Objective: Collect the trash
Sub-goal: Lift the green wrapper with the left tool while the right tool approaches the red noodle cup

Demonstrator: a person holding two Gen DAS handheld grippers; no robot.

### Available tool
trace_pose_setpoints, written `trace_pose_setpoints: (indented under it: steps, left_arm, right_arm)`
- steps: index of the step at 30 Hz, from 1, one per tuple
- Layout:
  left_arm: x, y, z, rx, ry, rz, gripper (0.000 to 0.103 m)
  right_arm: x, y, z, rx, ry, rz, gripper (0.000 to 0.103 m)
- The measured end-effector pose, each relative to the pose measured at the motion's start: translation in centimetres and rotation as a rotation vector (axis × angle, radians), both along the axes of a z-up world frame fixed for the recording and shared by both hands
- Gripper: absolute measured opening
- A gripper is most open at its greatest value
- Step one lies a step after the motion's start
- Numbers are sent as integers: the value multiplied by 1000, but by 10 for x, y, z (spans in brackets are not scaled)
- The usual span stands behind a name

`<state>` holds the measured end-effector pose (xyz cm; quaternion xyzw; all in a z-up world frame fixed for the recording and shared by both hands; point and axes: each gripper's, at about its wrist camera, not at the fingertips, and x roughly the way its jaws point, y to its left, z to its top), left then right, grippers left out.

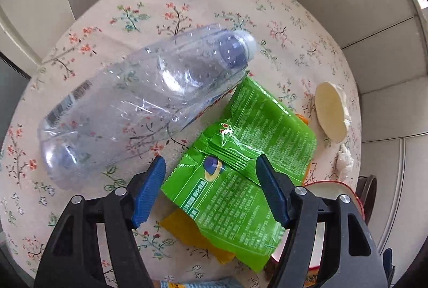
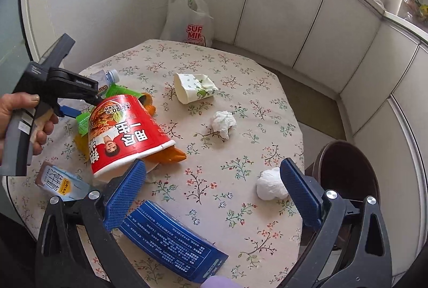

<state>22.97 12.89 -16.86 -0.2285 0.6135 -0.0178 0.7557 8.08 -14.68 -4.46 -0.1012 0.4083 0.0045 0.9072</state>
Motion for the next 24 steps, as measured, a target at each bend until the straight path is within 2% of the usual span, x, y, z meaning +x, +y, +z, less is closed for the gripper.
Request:
trace_pose_setpoints:
  steps: [2, 4, 6, 7, 9, 10, 11, 14, 19, 21, 22, 24]
  left_arm:
    - [1, -10, 5, 47, -54, -2, 77]
    - [5, -20, 3, 76, -50, -20, 81]
    - [6, -33, 2, 154, -58, -41, 81]
    - [5, -41, 2, 202, -58, -60, 78]
    - [5, -55, 5, 265, -73, -98, 45]
    - [5, -60, 7, 256, -82, -121, 38]
    - [5, -62, 10, 239, -90, -128, 21]
    - [1, -59, 20, 154, -109, -131, 7]
    - [-10, -53, 36, 19, -140, -150, 5]
    - [-7, -57, 32, -108, -114, -186, 5]
    - [-8, -57, 31, -142, -103, -190, 6]
    - [-7, -61, 26, -160, -93, -188, 6]
  right_arm:
    - [-1, -6, 0, 7, 7, -11, 96]
    - [0, -13, -1, 18, 21, -26, 96]
    - [1, -19, -2, 22, 29, -40, 96]
    - [1, -21, -2, 23, 31, -45, 96]
    - [1, -25, -3, 25, 33, -52, 96]
    - [0, -26, -3, 25, 33, -55, 96]
    - [0, -27, -2, 26, 32, -58, 96]
    - [0, -27, -2, 38, 33, -58, 96]
    - [2, -19, -3, 44, 38, -31, 96]
    - [1, -16, -4, 47, 43, -22, 96]
    - [1, -15, -5, 55, 49, -17, 96]
    - [-1, -15, -6, 65, 59, -13, 96]
